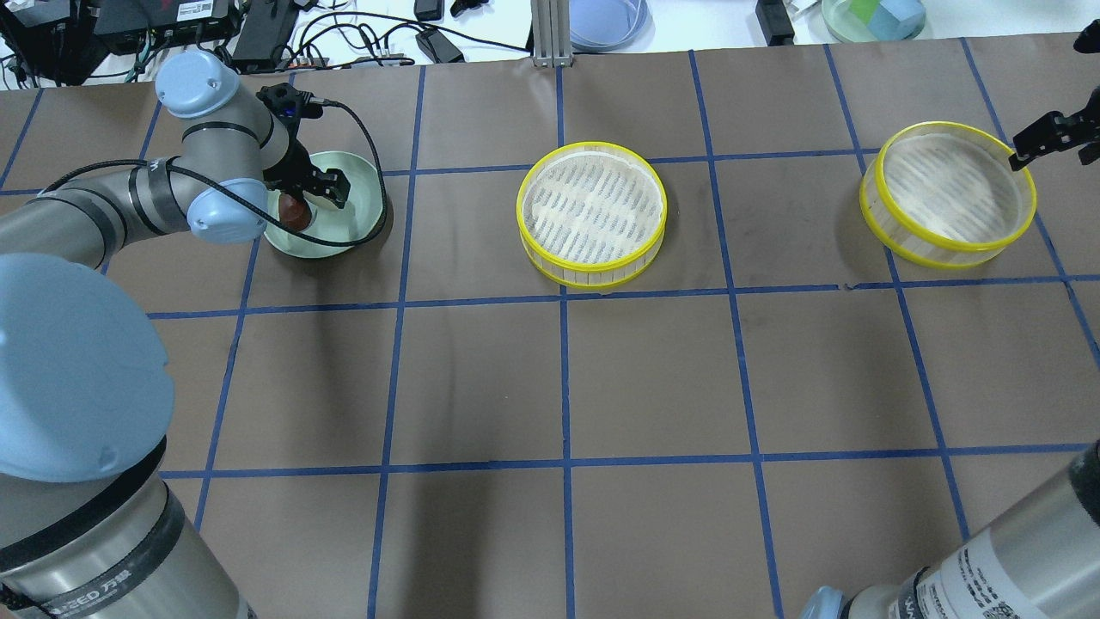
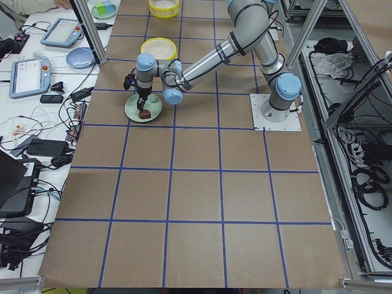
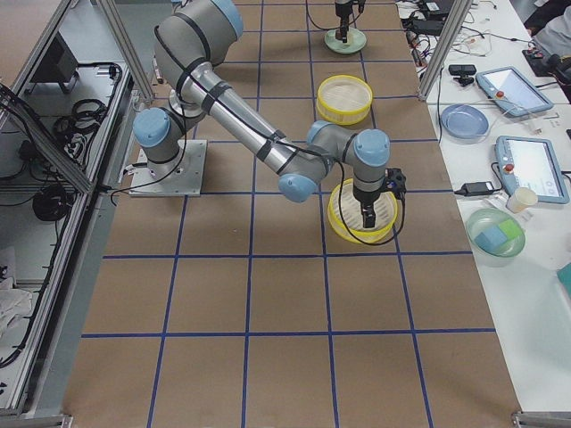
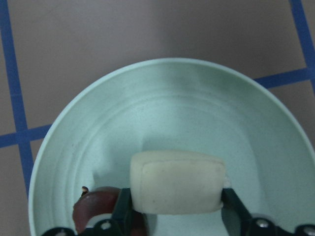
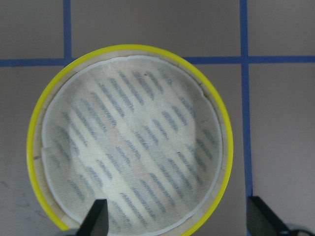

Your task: Stack buns with steamer

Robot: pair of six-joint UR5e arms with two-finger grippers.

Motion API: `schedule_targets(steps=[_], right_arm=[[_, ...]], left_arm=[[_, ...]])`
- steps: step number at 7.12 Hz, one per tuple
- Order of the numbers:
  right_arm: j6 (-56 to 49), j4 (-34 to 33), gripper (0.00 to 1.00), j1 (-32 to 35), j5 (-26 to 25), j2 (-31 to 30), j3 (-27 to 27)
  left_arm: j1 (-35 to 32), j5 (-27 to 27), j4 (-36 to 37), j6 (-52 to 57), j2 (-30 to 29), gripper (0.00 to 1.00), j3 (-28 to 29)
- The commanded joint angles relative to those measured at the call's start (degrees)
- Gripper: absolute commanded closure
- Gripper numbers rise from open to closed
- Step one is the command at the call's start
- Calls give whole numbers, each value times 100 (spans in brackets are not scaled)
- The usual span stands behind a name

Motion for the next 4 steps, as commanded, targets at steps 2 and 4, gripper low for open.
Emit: schedule_targets(steps=[2, 4], right_arm=[[-353, -460, 2, -129, 9, 394, -47], [-388, -591, 7, -129, 9, 526, -56]], left_arm=[[0, -3, 38, 127, -27, 100, 14], [-8, -38, 20, -5, 148, 100, 136]])
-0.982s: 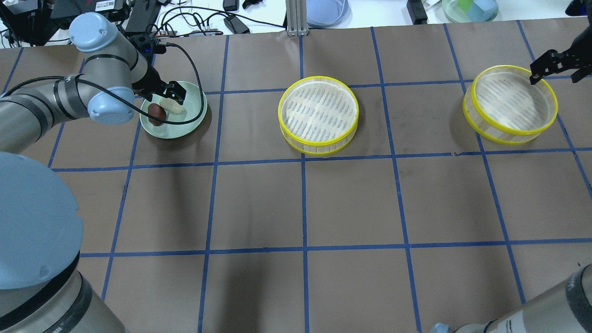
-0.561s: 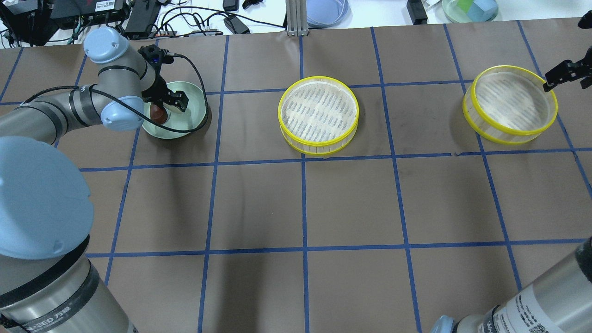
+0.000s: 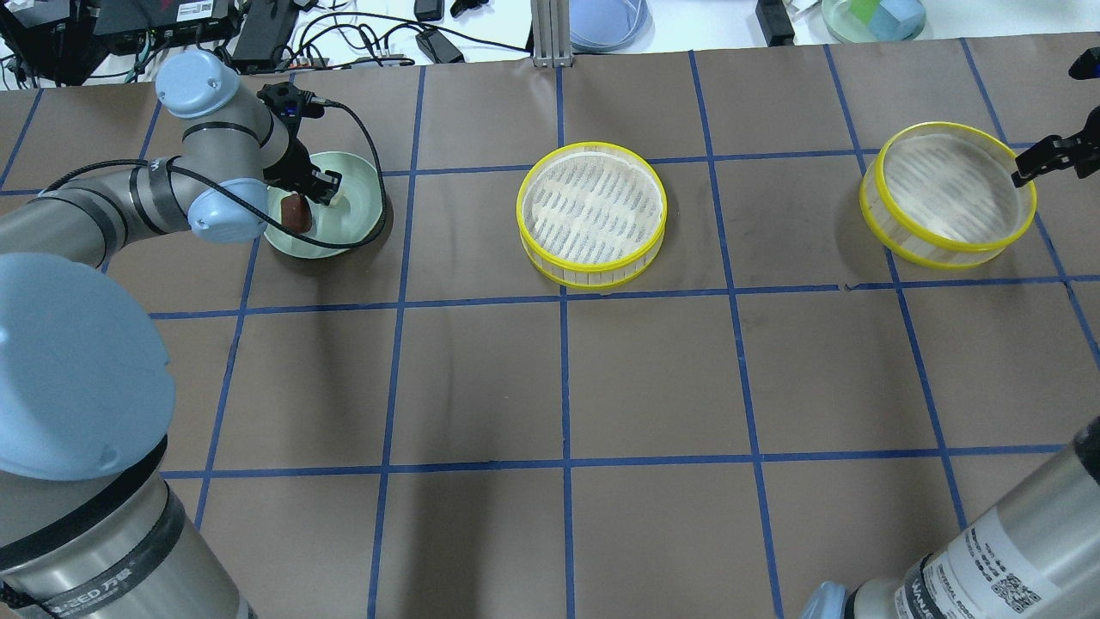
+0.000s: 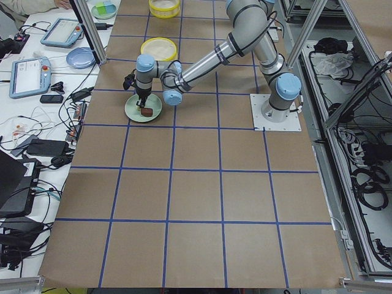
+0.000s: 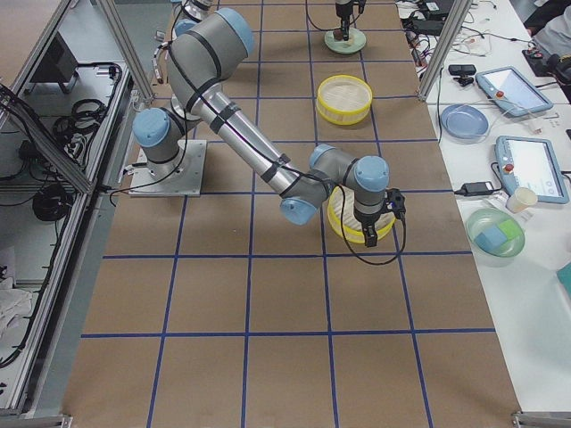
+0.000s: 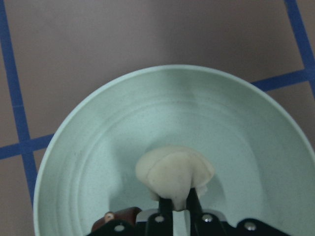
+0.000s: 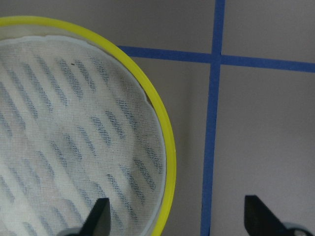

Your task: Stack buns with steamer

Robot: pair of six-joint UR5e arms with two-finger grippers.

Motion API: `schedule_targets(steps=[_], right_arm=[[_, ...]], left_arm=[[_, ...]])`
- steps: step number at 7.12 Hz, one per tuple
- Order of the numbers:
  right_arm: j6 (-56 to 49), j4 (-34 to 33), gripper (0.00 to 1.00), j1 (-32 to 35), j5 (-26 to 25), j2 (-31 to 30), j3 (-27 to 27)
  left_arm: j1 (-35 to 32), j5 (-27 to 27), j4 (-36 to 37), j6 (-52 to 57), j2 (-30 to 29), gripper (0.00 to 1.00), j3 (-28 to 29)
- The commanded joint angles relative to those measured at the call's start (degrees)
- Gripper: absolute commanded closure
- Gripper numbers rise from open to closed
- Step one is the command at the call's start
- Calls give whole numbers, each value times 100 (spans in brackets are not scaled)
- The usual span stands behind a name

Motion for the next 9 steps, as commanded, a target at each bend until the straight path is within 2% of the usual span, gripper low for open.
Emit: schedule_targets(steps=[1, 3, 4, 5, 7, 9], right_arm=[[-44, -128, 11, -5, -8, 94, 4], [-87, -137, 18, -5, -9, 217, 4], [-114, -137, 23, -5, -17, 217, 4], [-114, -137, 35, -5, -17, 217, 4], [-114, -137, 49, -5, -26, 226, 13], [-97, -137, 59, -5, -26, 226, 13]], left_arm=[[-6, -3, -26, -139, 187, 100, 148], [-102, -90, -35, -839, 398, 100, 157], [-303, -230, -27, -1547, 504, 100, 157], [-644, -222, -27, -2233, 626, 100, 166], [-1461, -213, 35, -3665, 689, 100, 166], [-2199, -222, 26, -5132, 654, 100, 149]])
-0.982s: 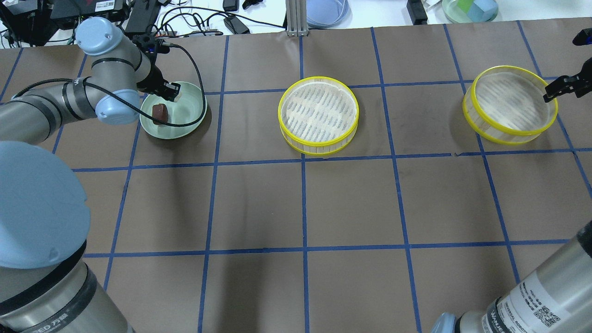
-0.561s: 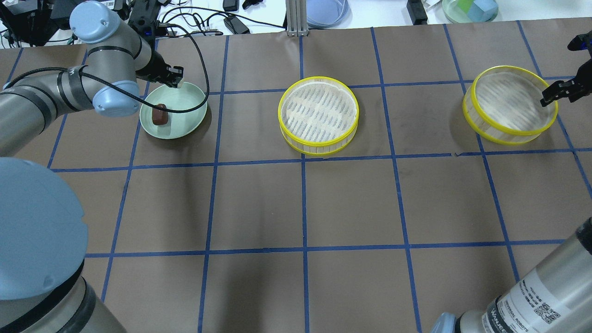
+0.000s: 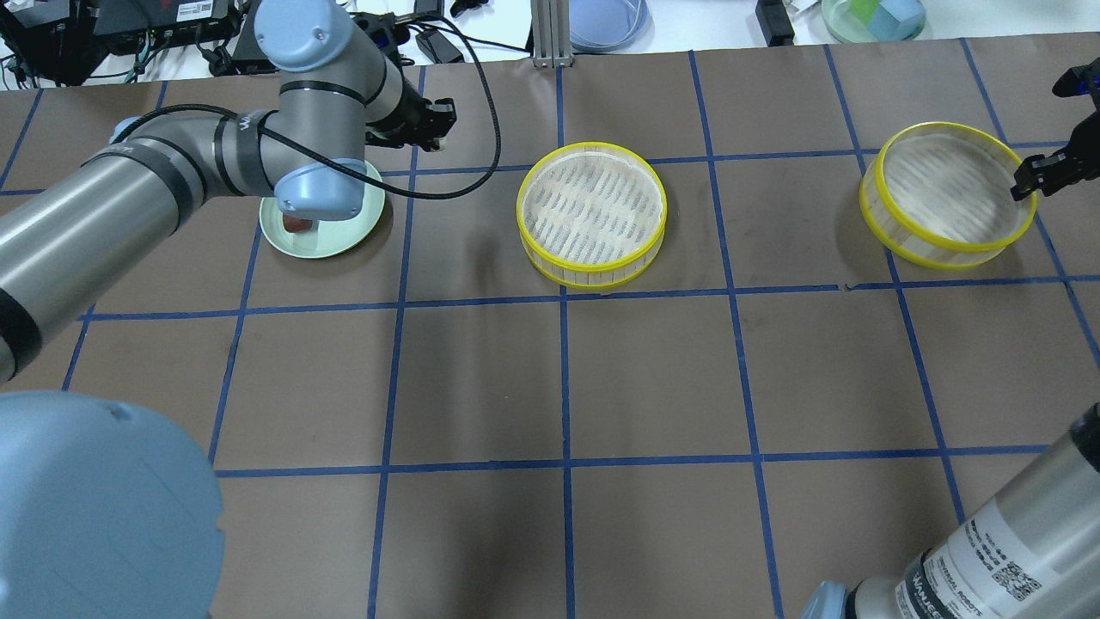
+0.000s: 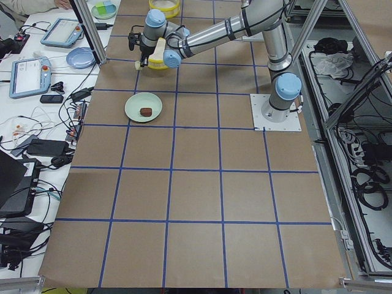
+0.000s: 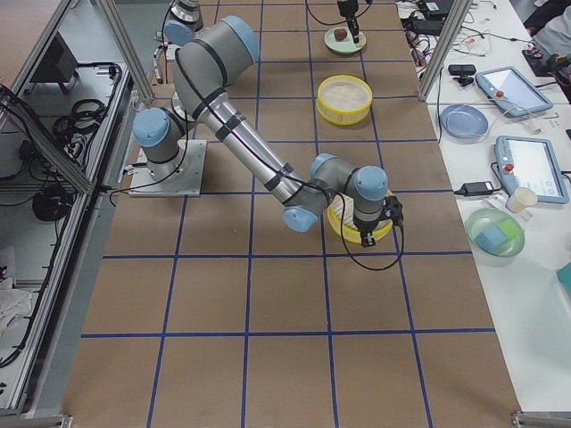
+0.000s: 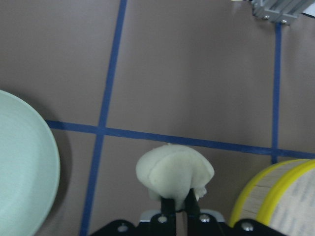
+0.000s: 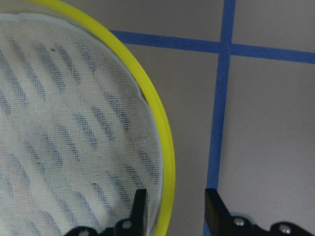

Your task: Stack buns with steamer

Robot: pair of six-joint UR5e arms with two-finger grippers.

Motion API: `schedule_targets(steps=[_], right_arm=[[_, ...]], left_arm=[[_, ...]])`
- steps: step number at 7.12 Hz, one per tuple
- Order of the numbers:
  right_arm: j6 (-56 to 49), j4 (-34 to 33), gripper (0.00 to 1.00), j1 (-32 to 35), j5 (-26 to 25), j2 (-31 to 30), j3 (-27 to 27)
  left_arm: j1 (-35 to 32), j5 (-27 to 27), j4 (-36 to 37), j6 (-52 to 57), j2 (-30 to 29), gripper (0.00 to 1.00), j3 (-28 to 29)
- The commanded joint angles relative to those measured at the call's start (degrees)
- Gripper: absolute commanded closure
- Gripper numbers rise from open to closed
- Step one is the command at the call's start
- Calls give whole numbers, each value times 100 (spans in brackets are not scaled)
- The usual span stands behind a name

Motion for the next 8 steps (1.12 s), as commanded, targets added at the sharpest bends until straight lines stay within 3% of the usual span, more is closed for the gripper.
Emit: schedule_targets(steps=[1, 4, 5, 8], right_arm=[[27, 0, 67, 0, 3, 2, 10], [80, 0, 97, 0, 3, 2, 11], [141, 17, 100, 0, 3, -42, 11], [464, 183, 100, 70, -224, -383, 28]], left_arm=[[-789, -18, -2, -1537, -60, 100, -13], [-994, -518, -46, -2210, -227, 100, -214], [-994, -519, -46, -2194, -271, 100, -233], [-994, -651, -47, -2124, -359, 1, -233]])
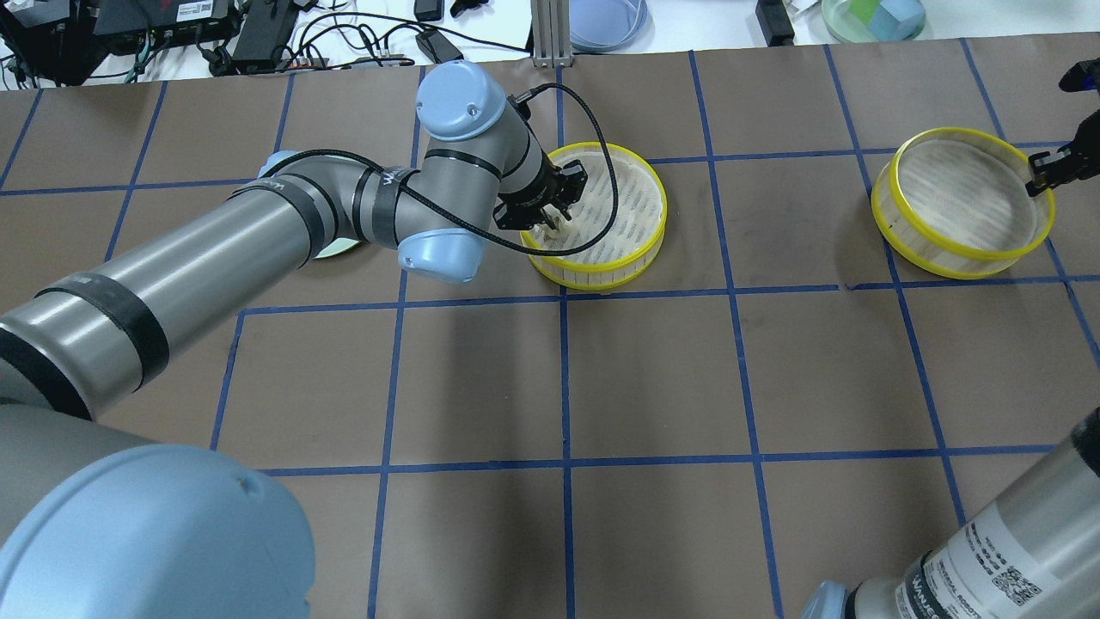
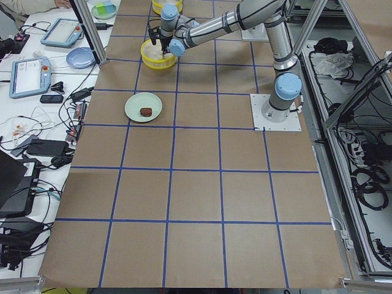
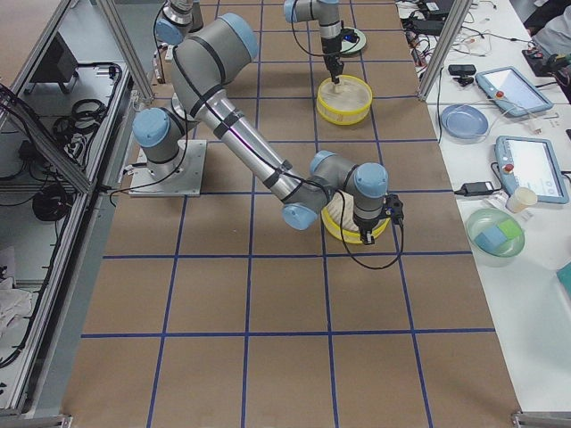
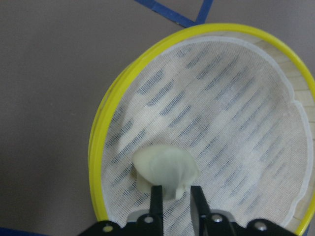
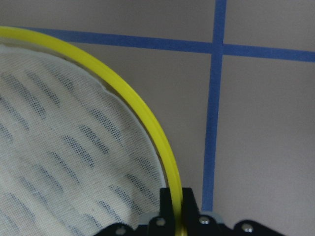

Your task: Stack buns with steamer

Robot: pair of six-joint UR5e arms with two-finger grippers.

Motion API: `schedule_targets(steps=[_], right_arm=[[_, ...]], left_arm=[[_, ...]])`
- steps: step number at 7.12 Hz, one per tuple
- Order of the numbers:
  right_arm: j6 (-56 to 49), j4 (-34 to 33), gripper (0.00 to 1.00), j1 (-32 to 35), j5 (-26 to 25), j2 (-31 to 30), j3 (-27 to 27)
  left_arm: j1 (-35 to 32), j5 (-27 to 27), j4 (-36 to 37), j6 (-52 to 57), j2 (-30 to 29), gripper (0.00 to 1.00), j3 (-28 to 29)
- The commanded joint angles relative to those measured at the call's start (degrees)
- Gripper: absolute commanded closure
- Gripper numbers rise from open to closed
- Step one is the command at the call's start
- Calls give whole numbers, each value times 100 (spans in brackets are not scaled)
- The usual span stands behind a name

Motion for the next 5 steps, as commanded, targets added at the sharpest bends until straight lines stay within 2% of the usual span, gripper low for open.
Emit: schedule_targets(steps=[1, 3, 4, 5], right_arm=[[468, 567, 100, 128, -166, -439, 13], [750, 624, 100, 426, -227, -573, 56], [917, 625, 100, 715, -419, -739, 74], [1345, 659, 100, 1013, -464, -854, 74]], left_arm=[[0, -16, 0, 52, -7, 0, 33], [322, 150, -278, 287, 343, 0, 94], [734, 169, -498, 872, 475, 0, 103], [999, 482, -883, 1617, 607, 0, 95]])
